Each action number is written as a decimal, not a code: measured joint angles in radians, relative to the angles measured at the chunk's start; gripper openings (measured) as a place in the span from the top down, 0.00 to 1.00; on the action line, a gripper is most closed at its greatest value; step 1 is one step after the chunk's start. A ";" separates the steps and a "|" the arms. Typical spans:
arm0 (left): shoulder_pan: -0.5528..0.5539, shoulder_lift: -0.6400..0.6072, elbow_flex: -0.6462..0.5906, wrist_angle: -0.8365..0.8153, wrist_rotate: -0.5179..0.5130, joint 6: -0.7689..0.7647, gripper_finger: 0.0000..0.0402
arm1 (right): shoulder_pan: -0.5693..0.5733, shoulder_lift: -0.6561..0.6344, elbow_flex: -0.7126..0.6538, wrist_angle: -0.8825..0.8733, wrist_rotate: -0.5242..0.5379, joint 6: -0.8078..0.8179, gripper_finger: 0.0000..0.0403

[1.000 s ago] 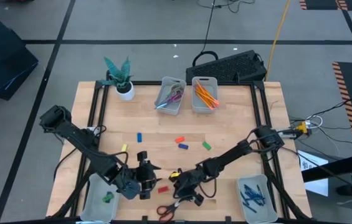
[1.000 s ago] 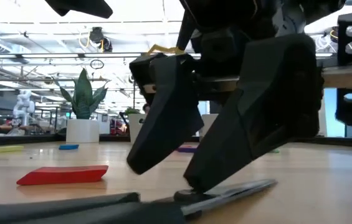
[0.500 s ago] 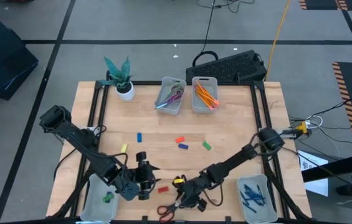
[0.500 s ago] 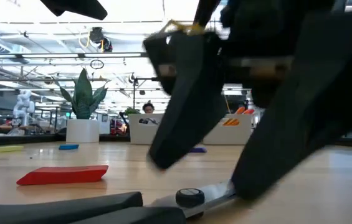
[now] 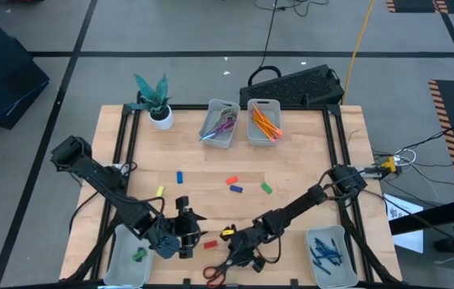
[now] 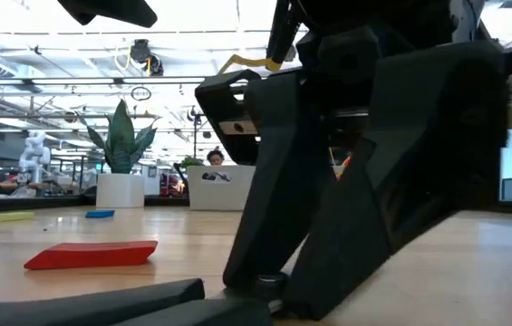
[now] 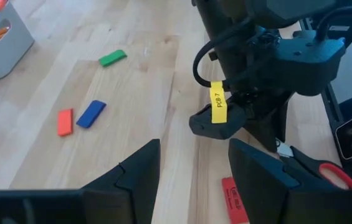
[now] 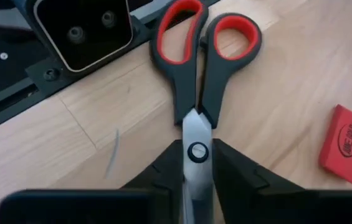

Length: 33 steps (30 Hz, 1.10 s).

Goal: Sort crayons/erasers/pens/pencils in bins
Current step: Put the black scissors into the top left bin

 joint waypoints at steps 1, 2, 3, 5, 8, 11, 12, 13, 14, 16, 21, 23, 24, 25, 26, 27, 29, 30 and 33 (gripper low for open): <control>0.000 0.001 0.000 0.001 -0.001 -0.006 0.52 | 0.000 0.000 0.000 -0.013 0.001 -0.002 0.85; 0.002 0.004 0.000 0.002 -0.003 -0.011 0.52 | 0.000 0.000 0.000 -0.022 0.001 -0.003 0.87; 0.004 0.007 0.000 0.003 -0.004 -0.011 0.52 | 0.000 0.000 0.000 -0.036 0.001 -0.004 0.89; 0.005 0.010 0.000 0.002 -0.005 -0.011 0.52 | -0.002 -0.012 -0.002 -0.064 0.000 0.003 0.89; 0.009 0.010 -0.003 0.013 -0.007 -0.013 0.52 | -0.004 -0.049 -0.002 -0.123 0.014 0.009 0.87; 0.022 0.010 -0.038 0.048 -0.013 -0.010 0.52 | -0.002 -0.115 -0.006 -0.205 0.017 0.028 0.84; 0.027 0.010 -0.054 0.071 -0.014 -0.010 0.52 | 0.002 -0.139 -0.007 -0.240 0.016 0.031 0.84; 0.032 0.010 -0.073 0.098 -0.014 -0.011 0.52 | 0.003 -0.164 -0.009 -0.276 0.021 0.031 0.84; 0.037 0.010 -0.092 0.128 -0.014 -0.013 0.52 | 0.006 -0.195 -0.011 -0.319 0.022 0.031 0.84; 0.045 0.010 -0.138 0.193 -0.012 -0.019 0.52 | 0.015 -0.266 -0.010 -0.378 0.076 0.038 0.86; 0.064 0.010 -0.262 0.414 -0.009 0.011 0.51 | 0.052 -0.433 -0.015 -0.495 0.332 0.074 0.87; 0.085 0.010 -0.303 0.506 0.000 0.006 0.49 | 0.066 -0.491 -0.034 -0.499 0.433 0.082 0.87; 0.098 0.010 -0.321 0.545 0.016 -0.004 0.46 | 0.072 -0.520 -0.044 -0.497 0.475 0.083 0.87; 0.113 0.010 -0.336 0.576 0.043 -0.013 0.44 | 0.079 -0.546 -0.056 -0.493 0.512 0.085 0.87; 0.127 0.010 -0.351 0.602 0.072 -0.017 0.41 | 0.086 -0.567 -0.069 -0.490 0.550 0.084 0.87; 0.142 0.010 -0.363 0.630 0.099 -0.022 0.38 | 0.093 -0.584 -0.082 -0.491 0.586 0.084 0.87; 0.176 0.010 -0.373 0.671 0.158 -0.030 0.31 | 0.107 -0.605 -0.105 -0.489 0.652 0.083 0.87; 0.194 0.010 -0.373 0.682 0.199 -0.031 0.28 | 0.112 -0.611 -0.111 -0.483 0.681 0.079 0.87; 0.246 0.010 -0.374 0.725 0.313 -0.032 0.20 | 0.131 -0.618 -0.123 -0.435 0.769 0.046 0.87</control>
